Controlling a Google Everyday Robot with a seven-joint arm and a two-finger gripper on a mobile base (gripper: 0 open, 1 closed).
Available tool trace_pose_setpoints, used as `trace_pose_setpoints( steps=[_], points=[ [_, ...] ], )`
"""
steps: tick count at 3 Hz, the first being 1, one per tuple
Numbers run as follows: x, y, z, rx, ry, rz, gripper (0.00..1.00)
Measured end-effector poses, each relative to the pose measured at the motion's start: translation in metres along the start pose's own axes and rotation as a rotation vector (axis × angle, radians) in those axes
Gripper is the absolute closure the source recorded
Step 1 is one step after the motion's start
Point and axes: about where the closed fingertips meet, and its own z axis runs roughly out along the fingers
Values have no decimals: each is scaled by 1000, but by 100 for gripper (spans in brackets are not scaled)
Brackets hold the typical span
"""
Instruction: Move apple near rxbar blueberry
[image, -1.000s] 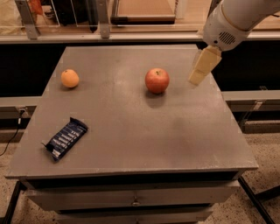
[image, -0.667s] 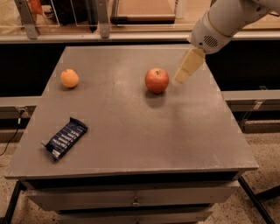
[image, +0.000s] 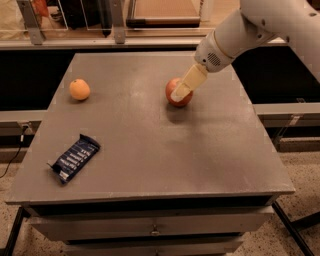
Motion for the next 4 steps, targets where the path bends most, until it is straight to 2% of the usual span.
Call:
trace_pose_setpoints(
  steps=[1, 2, 3, 4],
  points=[
    [-3, 9, 16, -29, -23, -9, 0],
    [0, 19, 26, -37, 14, -18, 0],
    [0, 20, 28, -41, 15, -19, 19],
    [0, 21, 30, -45, 16, -20, 42]
  ],
)
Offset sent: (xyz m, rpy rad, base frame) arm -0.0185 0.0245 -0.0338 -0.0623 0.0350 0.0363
